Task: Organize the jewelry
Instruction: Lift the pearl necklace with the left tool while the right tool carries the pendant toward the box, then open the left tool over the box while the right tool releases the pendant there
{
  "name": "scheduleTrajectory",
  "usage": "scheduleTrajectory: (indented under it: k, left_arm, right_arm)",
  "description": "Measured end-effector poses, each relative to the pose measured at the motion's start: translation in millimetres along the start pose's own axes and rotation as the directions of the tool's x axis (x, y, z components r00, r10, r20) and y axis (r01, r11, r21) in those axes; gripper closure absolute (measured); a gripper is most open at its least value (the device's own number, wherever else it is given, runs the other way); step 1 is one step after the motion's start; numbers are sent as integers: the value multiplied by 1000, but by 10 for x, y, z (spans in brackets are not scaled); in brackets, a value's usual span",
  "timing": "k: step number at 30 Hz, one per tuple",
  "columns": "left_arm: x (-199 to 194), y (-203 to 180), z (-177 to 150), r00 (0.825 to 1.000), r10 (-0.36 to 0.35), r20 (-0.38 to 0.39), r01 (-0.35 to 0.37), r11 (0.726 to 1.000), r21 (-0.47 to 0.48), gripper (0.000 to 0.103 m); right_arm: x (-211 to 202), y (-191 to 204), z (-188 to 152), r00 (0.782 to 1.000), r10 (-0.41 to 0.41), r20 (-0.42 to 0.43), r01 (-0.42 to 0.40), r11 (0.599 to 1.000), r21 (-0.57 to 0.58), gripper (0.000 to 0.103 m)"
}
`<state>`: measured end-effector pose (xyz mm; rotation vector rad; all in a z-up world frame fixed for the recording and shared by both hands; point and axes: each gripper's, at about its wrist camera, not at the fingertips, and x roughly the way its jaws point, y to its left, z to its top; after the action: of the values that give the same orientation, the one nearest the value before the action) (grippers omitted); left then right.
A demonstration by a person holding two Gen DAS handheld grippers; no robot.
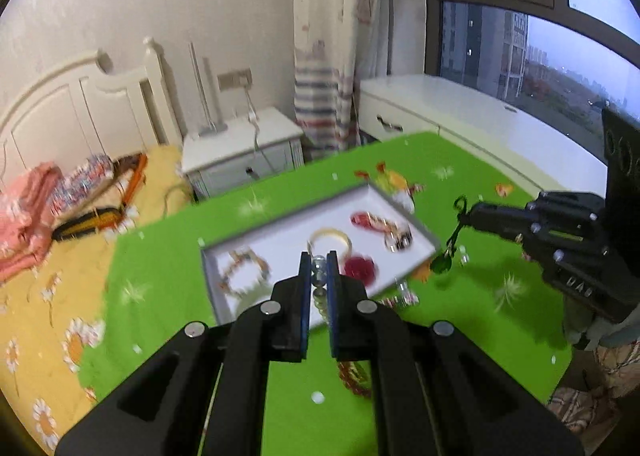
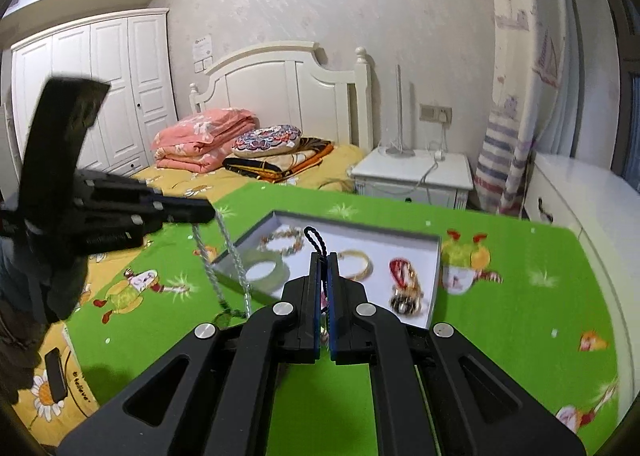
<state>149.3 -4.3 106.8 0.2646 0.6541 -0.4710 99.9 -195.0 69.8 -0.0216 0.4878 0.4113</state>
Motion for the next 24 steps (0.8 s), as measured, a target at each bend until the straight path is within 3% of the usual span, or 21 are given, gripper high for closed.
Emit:
scheduleTrajectory:
  k: [12,24]
  left_arm:
    - [-270,40,786,993,79,92,-86,994,71,96]
    - [256,314,1120,990,133,53,-134,991,-1,96]
  right_arm:
    - [257,-94,457,1000,-7,16,7,1000,-27,99]
    - [1010,-435,591,995,-21,-94,23,999,27,99]
